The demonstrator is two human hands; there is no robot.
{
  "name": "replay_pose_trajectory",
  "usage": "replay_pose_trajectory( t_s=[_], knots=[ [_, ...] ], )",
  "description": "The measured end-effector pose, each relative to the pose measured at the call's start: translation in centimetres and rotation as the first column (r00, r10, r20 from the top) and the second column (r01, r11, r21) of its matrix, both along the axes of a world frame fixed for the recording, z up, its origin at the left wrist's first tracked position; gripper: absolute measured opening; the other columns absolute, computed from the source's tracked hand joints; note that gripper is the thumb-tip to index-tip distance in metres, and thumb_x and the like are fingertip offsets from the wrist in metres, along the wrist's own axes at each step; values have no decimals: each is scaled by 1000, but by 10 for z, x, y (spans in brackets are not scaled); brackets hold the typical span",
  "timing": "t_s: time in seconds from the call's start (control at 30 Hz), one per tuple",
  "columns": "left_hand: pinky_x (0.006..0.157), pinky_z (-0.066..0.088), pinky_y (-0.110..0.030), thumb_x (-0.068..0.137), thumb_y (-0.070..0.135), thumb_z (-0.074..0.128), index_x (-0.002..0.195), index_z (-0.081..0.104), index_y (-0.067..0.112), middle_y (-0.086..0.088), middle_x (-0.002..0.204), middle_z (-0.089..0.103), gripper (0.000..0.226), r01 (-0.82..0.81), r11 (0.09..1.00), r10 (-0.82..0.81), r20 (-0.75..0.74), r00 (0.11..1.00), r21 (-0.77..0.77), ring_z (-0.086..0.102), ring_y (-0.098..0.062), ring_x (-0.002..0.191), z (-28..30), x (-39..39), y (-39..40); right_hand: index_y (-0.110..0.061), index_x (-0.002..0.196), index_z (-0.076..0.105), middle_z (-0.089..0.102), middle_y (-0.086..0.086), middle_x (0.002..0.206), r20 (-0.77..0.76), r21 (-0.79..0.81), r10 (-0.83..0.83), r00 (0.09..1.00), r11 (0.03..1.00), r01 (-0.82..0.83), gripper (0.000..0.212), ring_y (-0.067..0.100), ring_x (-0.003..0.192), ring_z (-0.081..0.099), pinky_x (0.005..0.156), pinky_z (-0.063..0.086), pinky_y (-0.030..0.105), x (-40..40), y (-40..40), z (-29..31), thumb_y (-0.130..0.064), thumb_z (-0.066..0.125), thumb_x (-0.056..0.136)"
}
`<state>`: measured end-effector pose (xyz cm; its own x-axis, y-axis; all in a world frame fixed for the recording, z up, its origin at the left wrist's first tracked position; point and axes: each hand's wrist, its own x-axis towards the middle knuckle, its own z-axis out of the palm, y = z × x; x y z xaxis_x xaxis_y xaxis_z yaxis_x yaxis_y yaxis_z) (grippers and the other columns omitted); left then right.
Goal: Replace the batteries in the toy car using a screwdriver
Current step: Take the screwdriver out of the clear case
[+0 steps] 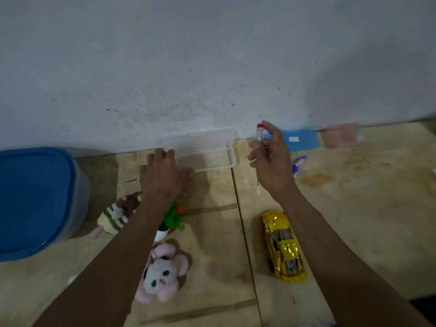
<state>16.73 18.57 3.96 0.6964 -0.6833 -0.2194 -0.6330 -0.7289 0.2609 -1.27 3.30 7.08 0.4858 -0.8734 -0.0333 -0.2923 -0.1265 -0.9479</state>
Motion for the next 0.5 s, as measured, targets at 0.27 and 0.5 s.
replay_pose_trajectory(
  t_s=[0.27,0.5],
  knots=[
    [95,49,-51,95,52,57,144,47,12,-19,136,51,65,-41,971,-16,-235,972,-234,49,-38,126,29,-110,-12,-24,133,49,57,8,86,95,264,-297,950,928,264,38,10,60,51,52,47,24,-89,-12,22,-3,47,103],
    [102,44,-47,82,63,67,154,27,19,-12,148,37,93,-154,987,118,-424,898,-53,37,-34,136,16,-270,-29,-26,132,50,59,3,82,35,295,-317,948,909,293,38,13,60,58,57,51,29,-167,-22,18,-4,47,101]
  ],
)
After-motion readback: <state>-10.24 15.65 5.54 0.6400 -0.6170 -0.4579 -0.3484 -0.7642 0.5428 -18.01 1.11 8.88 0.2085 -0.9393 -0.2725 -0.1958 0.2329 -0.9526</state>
